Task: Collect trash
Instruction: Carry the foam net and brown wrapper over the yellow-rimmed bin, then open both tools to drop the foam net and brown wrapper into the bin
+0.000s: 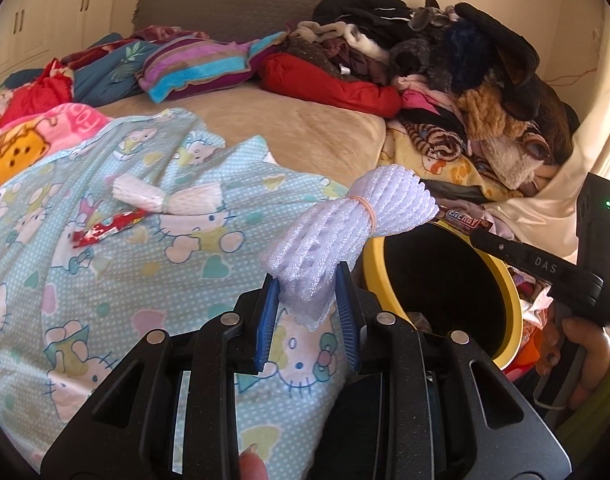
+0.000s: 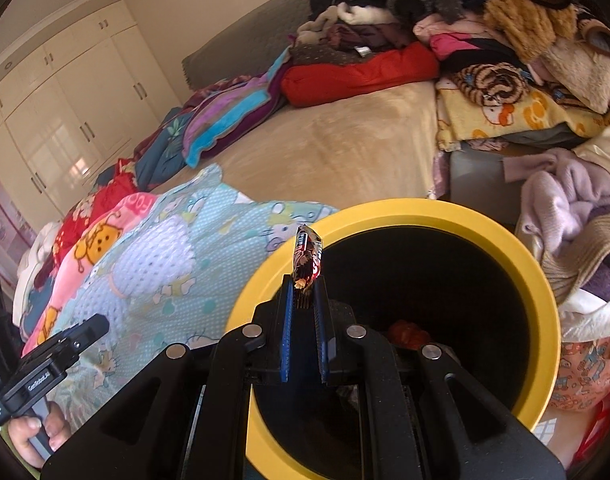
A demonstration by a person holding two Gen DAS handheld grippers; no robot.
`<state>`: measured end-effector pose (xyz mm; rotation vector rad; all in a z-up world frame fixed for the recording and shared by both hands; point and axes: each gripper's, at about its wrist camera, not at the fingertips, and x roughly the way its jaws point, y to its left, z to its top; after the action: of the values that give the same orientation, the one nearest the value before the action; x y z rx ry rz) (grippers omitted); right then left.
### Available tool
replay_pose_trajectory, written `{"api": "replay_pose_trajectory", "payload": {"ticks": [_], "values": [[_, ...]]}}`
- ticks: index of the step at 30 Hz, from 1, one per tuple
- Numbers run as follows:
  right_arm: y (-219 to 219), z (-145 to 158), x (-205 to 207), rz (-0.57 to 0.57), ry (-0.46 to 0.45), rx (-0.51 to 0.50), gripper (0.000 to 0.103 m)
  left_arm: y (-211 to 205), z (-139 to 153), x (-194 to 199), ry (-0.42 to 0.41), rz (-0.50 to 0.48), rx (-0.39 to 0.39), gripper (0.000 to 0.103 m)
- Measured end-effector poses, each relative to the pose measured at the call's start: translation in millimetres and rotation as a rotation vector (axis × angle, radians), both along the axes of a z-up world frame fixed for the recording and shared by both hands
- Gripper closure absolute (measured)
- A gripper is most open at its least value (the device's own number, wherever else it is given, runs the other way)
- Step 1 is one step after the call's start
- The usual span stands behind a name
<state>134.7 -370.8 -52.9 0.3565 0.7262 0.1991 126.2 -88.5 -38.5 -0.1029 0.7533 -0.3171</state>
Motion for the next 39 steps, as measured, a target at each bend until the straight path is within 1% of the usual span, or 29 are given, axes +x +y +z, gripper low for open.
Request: {"api": "replay_pose_trajectory", "payload": {"ticks": [14,23,28,39], "values": [[-38,-8,-5,-0.088,0.022,0.024,0.093,-36,1,-2,-0.008,-0.081,0.057,0.081],[-59,-5,-9,-0.125,0.015,0.040,0.093,-70,-3,-4,-0.012,-0.158,0.127,0.081],[-70,-4,-10,-0.143,0.013,0.050,0.093,-89,-8,-4,0.002,-0.198,0.163,0.081],[-80,0,-12,-0.129,-0.004,0.061,0.091,-125,-23,-7,0.030,-0.287,0.218,0.080]]}}
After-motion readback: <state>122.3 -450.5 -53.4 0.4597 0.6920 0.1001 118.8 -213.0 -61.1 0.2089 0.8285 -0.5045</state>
